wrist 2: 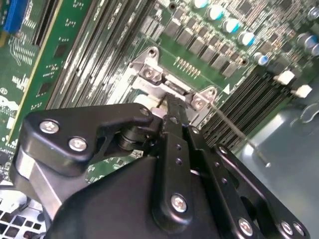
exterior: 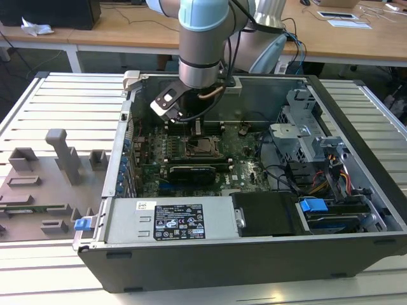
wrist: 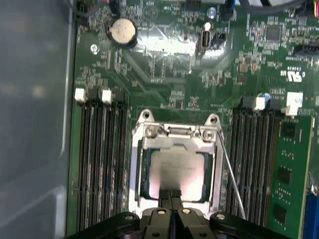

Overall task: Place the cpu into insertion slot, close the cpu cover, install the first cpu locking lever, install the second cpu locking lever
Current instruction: 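Close the cpu cover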

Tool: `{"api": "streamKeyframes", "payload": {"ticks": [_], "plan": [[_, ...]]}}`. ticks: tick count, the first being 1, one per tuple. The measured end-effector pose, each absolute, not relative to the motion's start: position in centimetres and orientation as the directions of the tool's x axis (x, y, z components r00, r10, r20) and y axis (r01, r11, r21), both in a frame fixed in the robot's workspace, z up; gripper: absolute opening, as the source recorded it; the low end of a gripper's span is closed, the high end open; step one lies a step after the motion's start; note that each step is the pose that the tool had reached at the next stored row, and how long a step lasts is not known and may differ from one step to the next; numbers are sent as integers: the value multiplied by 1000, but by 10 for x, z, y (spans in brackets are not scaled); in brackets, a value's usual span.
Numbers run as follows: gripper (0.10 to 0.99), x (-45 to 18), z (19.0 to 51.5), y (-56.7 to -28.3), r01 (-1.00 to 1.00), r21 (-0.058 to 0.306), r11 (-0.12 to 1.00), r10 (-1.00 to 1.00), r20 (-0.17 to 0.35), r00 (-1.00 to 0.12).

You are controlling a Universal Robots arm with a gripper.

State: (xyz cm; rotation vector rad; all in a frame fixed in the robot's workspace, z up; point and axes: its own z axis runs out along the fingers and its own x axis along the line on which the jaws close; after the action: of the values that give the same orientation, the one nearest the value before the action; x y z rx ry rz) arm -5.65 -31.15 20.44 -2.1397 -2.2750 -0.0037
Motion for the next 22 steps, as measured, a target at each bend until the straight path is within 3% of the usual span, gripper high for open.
{"api": "streamKeyframes", "payload": {"ticks": [8, 22], "plan": [[106, -35, 206, -311, 998, -11, 61, 998, 16, -61], [106, -35, 248, -311, 998, -11, 61, 998, 15, -61]]}}
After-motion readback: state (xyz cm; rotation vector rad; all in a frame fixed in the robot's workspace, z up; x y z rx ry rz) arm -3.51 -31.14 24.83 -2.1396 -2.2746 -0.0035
